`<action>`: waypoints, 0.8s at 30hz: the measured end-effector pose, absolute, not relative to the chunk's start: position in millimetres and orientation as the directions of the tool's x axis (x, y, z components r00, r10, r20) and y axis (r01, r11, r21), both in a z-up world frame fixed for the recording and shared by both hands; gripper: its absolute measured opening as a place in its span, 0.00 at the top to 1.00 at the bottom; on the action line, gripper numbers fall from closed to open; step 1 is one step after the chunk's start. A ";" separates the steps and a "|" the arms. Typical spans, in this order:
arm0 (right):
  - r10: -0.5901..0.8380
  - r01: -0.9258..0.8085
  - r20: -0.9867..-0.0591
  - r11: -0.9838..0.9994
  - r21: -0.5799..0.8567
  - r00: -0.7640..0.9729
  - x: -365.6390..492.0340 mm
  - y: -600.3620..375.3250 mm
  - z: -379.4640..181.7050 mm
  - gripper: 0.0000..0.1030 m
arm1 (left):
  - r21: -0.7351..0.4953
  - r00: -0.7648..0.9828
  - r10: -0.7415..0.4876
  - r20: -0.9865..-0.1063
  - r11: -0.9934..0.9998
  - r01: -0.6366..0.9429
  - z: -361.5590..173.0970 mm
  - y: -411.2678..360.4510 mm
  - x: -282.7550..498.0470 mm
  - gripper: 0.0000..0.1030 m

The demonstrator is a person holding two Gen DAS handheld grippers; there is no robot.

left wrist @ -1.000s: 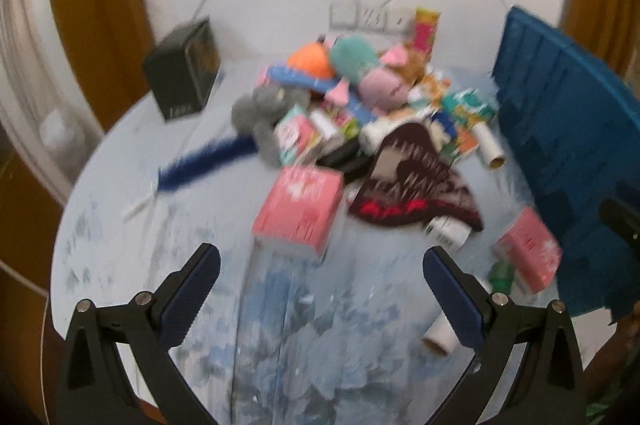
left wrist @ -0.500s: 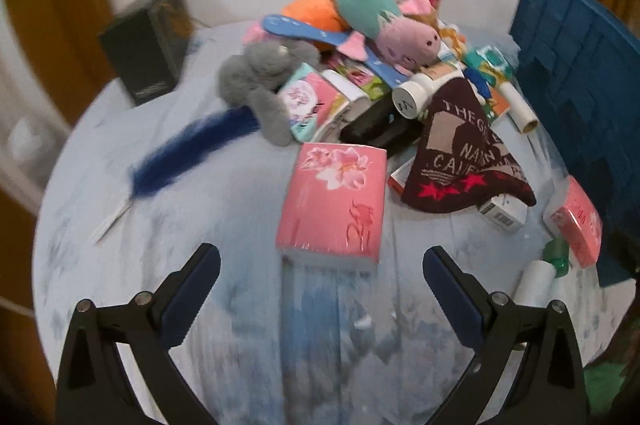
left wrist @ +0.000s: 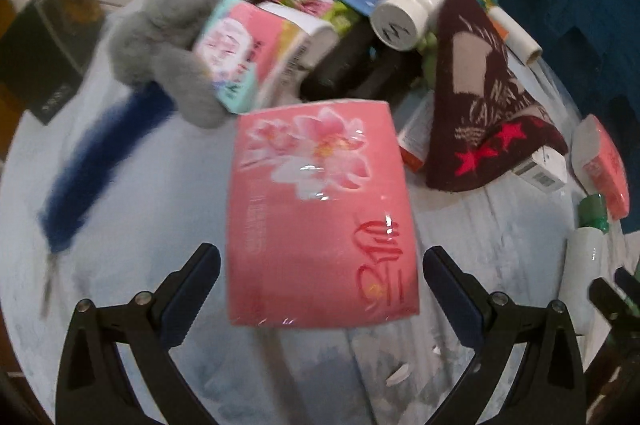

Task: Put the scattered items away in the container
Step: 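Grasp the pink tissue pack with the left gripper while the right grasps the white roll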

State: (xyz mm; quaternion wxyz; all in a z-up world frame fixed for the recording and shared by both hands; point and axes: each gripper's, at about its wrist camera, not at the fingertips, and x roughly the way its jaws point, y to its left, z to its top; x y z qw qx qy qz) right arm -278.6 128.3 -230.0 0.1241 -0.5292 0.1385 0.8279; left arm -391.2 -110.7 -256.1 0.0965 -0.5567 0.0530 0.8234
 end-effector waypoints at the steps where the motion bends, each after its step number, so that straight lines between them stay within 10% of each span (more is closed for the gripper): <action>1: 0.061 -0.367 -0.915 -0.925 0.098 -0.399 -279.5 128.4 -235.4 0.00 | -0.017 -0.360 0.097 -0.928 -0.975 -0.220 -259.2 -109.2 -393.5 0.00; 19: 0.078 -0.460 -0.936 -0.883 0.094 -0.342 -282.6 122.1 -271.0 0.01 | -0.025 -0.303 0.119 -0.946 -0.954 -0.297 -279.2 -105.0 -398.7 0.10; 21: 0.109 -0.452 -0.934 -0.890 0.061 -0.340 -282.1 118.7 -267.1 0.16 | -0.032 -0.315 0.128 -0.940 -0.956 -0.292 -275.3 -107.9 -394.3 0.13; 23: 0.143 -0.443 -0.929 -0.896 0.024 -0.340 -281.5 115.2 -262.2 0.55 | -0.035 -0.333 0.136 -0.933 -0.955 -0.293 -268.9 -109.9 -388.6 0.14; 24: 0.133 -0.434 -0.932 -0.901 0.029 -0.337 -281.2 114.3 -261.4 0.55 | -0.031 -0.348 0.141 -0.927 -0.953 -0.302 -263.1 -109.8 -384.9 0.14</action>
